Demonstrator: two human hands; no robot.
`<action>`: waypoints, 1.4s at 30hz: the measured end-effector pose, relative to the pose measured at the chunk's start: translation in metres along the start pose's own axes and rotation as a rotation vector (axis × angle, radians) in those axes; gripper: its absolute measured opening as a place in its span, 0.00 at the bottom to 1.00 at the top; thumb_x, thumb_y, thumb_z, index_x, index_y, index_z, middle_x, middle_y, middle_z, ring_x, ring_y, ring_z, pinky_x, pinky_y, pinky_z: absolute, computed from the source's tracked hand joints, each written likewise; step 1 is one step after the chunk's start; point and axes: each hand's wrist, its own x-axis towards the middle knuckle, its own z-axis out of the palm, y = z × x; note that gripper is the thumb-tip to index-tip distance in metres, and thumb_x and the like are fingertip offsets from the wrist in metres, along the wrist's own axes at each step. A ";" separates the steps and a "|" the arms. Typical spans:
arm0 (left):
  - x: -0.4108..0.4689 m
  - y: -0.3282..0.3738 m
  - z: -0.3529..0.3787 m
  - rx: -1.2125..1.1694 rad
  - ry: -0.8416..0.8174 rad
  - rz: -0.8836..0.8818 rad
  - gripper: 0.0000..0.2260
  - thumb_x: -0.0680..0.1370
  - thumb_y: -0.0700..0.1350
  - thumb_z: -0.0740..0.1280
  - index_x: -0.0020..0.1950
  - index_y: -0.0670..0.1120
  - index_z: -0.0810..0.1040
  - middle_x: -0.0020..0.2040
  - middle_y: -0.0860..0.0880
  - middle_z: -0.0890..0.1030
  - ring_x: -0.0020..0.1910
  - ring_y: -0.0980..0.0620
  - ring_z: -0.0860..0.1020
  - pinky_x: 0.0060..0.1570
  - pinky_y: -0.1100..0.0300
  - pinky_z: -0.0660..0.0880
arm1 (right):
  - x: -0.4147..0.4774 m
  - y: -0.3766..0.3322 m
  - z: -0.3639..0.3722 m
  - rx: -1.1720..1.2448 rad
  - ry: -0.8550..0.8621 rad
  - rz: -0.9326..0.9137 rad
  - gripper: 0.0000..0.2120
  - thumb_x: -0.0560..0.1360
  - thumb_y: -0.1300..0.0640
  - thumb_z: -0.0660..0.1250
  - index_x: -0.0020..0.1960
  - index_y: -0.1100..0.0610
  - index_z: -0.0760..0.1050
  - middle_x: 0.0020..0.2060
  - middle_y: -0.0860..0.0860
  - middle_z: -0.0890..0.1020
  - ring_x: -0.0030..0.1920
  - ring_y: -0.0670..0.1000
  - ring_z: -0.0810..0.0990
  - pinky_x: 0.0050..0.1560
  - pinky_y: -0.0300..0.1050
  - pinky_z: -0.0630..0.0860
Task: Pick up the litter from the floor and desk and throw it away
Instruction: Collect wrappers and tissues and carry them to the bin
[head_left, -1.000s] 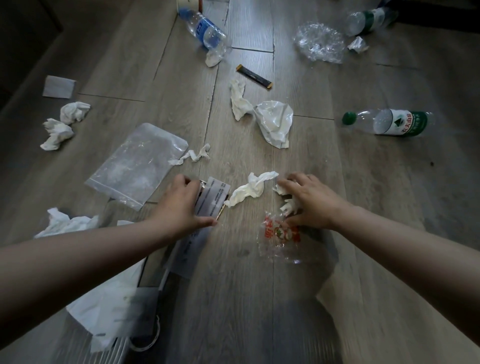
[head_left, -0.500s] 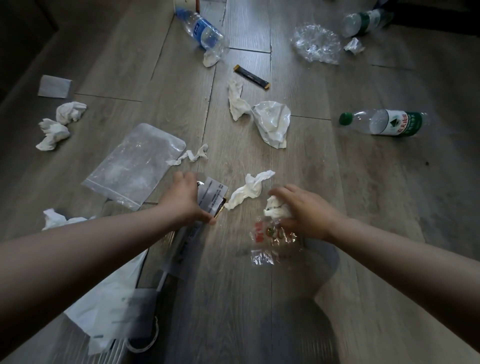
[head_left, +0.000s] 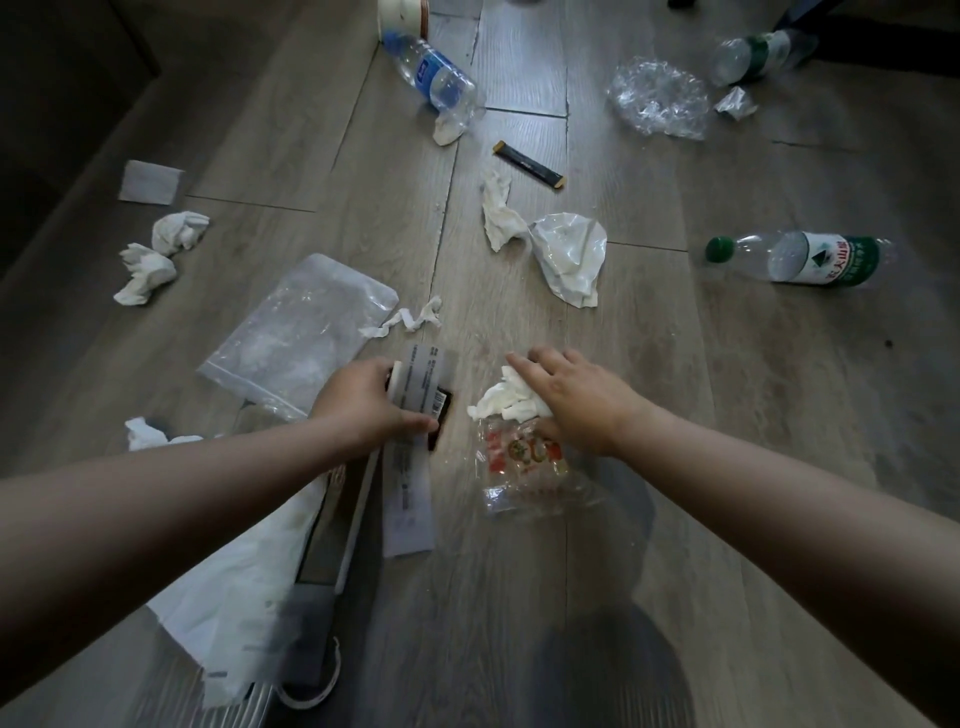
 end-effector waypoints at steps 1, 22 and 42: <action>0.000 -0.005 -0.004 -0.039 0.003 -0.008 0.16 0.61 0.53 0.80 0.44 0.55 0.80 0.39 0.57 0.82 0.40 0.57 0.81 0.38 0.61 0.77 | 0.002 0.001 0.000 0.006 0.004 -0.010 0.40 0.76 0.45 0.66 0.79 0.50 0.48 0.72 0.53 0.62 0.69 0.54 0.65 0.64 0.48 0.69; 0.036 -0.064 -0.046 0.344 0.138 -0.137 0.47 0.58 0.70 0.74 0.70 0.50 0.65 0.78 0.46 0.51 0.76 0.39 0.52 0.70 0.37 0.58 | 0.004 -0.009 0.012 0.113 0.090 0.087 0.39 0.73 0.43 0.68 0.77 0.49 0.52 0.70 0.52 0.64 0.68 0.54 0.63 0.67 0.47 0.65; 0.071 -0.037 -0.053 0.991 -0.155 0.241 0.45 0.69 0.73 0.59 0.73 0.65 0.32 0.75 0.42 0.47 0.66 0.37 0.63 0.63 0.47 0.70 | 0.076 0.040 -0.019 0.281 -0.022 0.289 0.67 0.53 0.34 0.79 0.74 0.35 0.33 0.74 0.46 0.28 0.75 0.61 0.31 0.73 0.69 0.47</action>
